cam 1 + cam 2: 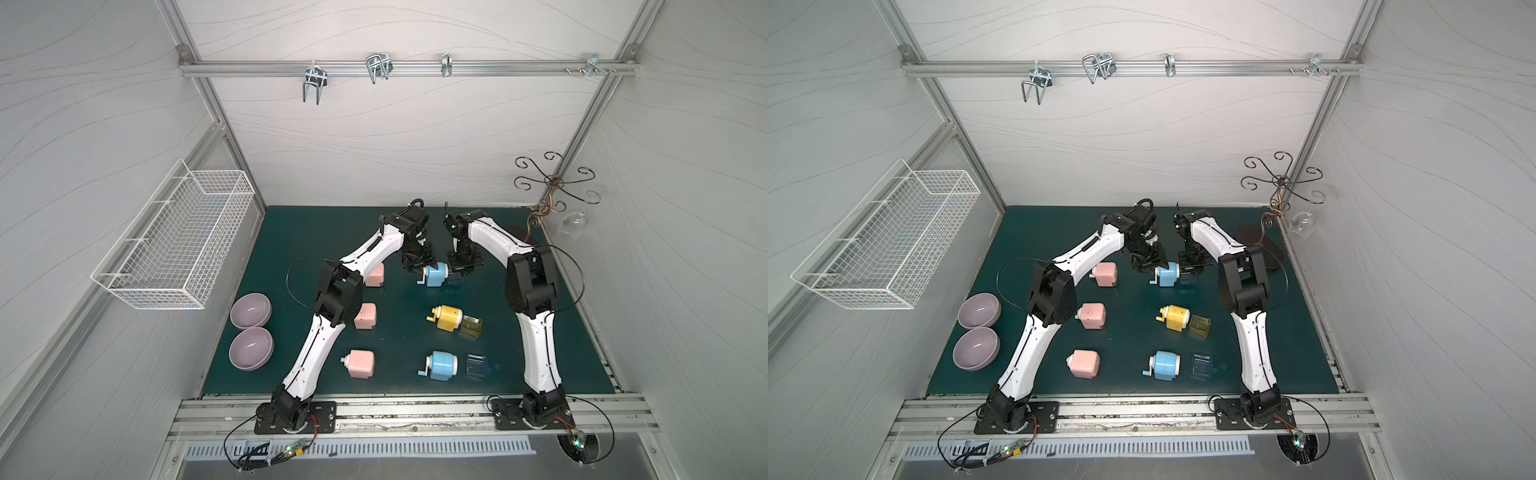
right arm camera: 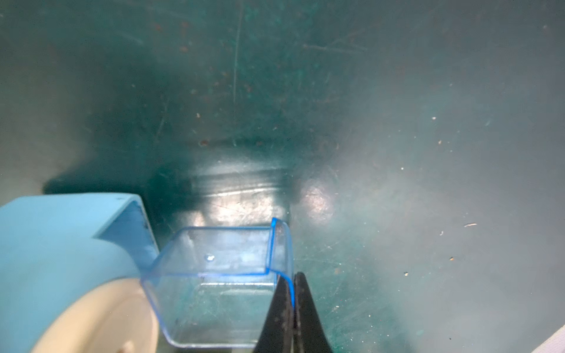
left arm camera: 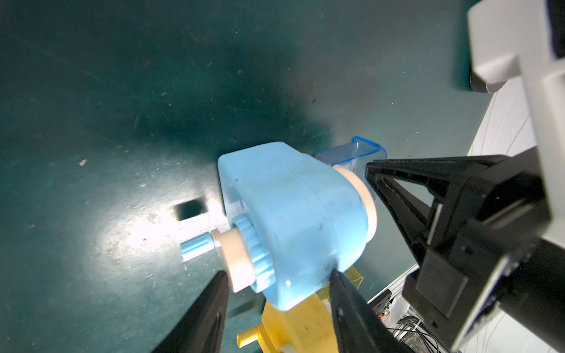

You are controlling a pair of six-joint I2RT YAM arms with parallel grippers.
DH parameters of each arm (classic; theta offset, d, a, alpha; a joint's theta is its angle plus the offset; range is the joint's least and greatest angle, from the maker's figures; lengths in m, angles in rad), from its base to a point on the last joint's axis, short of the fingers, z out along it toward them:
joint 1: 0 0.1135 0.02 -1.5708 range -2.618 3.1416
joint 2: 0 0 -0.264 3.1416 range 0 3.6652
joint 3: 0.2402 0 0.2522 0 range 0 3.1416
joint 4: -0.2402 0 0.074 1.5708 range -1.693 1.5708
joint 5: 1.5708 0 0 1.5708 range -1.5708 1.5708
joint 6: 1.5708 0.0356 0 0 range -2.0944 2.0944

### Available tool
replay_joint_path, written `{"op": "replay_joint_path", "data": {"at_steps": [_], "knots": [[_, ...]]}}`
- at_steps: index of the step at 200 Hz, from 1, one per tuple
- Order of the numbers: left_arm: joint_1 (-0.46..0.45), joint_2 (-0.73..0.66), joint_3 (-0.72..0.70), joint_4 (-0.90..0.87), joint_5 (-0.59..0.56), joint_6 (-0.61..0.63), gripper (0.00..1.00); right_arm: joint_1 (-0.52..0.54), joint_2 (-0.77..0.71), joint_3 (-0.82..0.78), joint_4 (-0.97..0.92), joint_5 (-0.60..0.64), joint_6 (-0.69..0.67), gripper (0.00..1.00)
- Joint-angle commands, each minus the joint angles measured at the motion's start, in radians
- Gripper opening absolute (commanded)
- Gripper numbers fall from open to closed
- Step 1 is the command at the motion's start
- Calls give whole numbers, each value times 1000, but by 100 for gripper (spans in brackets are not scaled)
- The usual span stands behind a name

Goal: Put the tray back into the pencil sharpener
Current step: Close the container of the pencil sharpener.

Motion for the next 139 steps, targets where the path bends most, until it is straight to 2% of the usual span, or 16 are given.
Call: {"op": "replay_joint_path", "data": {"at_steps": [1, 139], "knots": [[1, 37, 18, 9, 2, 12, 56, -1, 23, 8, -31, -47, 14, 0], [2, 48, 23, 13, 8, 13, 56, -3, 53, 29, -23, -170, 14, 0]]}}
